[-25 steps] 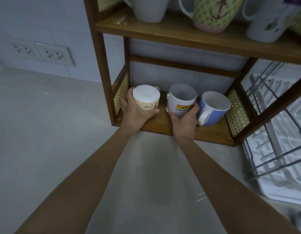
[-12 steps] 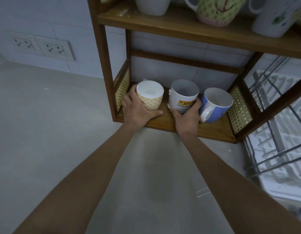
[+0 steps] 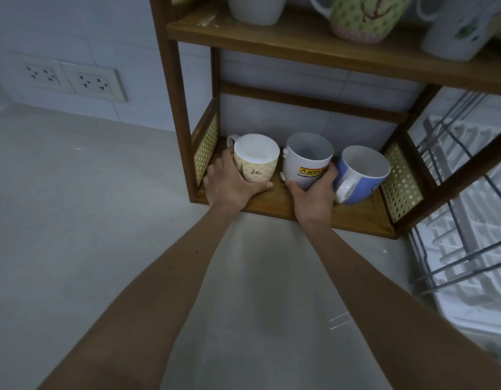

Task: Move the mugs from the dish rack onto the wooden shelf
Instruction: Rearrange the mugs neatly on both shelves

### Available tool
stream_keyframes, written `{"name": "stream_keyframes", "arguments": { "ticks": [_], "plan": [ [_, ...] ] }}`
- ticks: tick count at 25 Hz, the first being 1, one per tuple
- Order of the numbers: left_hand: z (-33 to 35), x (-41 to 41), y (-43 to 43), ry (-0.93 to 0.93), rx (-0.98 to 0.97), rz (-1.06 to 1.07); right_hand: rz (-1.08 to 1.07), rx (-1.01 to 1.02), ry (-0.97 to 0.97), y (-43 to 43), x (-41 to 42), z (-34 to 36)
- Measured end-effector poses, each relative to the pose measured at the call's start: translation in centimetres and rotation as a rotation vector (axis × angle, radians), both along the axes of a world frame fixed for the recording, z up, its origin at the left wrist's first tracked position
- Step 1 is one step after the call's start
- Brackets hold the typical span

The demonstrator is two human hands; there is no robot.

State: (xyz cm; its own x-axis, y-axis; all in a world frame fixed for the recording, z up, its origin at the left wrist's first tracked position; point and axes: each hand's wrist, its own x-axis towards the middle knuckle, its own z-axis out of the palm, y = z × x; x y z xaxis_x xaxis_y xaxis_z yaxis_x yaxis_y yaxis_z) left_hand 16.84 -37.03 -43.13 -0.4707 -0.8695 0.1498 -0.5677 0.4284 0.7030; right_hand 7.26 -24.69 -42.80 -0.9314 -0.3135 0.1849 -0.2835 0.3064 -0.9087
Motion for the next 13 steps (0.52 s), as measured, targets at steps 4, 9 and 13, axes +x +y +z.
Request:
{"name": "stream_keyframes", "arguments": {
  "ticks": [4,9,13],
  "plan": [
    [0.0,0.0,-0.6,0.036,0.058,-0.081,-0.001,0.003,0.003,0.0,0.0,-0.1],
    [-0.2,-0.4,-0.1,0.084,0.059,0.008,0.009,-0.001,-0.014,0.0,0.0,0.0],
    [-0.4,-0.7,-0.1,0.134,0.052,0.121,0.011,0.006,-0.023,0.0,-0.1,0.0]
  ]
}}
